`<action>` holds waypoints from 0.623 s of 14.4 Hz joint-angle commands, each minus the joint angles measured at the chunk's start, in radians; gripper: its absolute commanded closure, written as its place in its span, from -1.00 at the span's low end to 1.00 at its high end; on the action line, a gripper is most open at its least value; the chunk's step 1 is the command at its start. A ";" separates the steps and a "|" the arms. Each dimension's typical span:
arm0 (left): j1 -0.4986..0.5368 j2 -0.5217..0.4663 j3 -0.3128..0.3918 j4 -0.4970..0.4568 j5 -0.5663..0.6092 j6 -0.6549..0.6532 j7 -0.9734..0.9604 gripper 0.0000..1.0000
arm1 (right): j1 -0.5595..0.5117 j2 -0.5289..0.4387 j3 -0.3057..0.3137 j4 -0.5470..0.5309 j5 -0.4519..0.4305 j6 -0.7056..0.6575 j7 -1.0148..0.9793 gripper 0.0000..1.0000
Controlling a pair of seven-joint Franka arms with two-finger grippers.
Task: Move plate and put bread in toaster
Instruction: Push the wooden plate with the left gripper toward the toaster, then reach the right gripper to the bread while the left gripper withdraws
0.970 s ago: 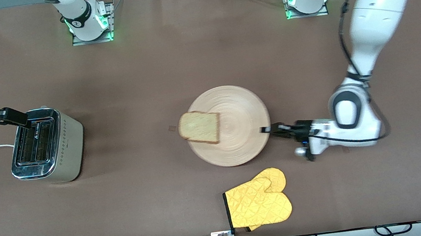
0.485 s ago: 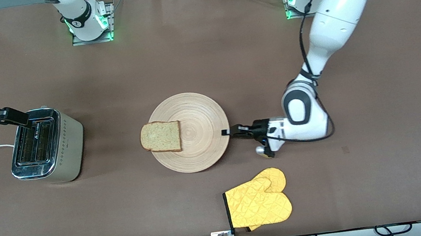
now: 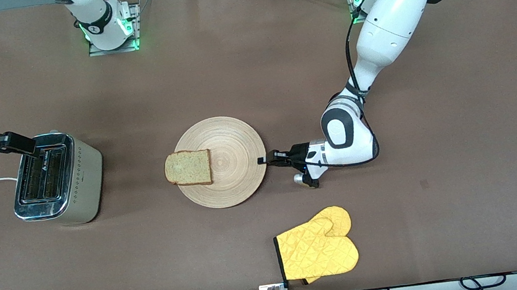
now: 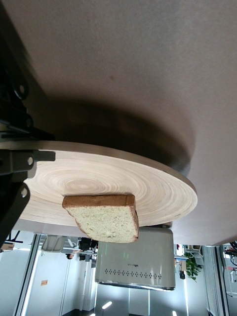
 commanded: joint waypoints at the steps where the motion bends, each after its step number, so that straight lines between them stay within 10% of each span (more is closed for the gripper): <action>1: -0.031 0.010 0.002 -0.001 -0.042 0.049 0.053 0.98 | -0.002 -0.004 0.002 0.004 0.016 -0.005 0.002 -1.00; 9: -0.032 0.037 0.002 -0.011 -0.042 0.054 0.061 0.86 | 0.025 0.048 0.002 -0.002 0.117 -0.061 0.024 -1.00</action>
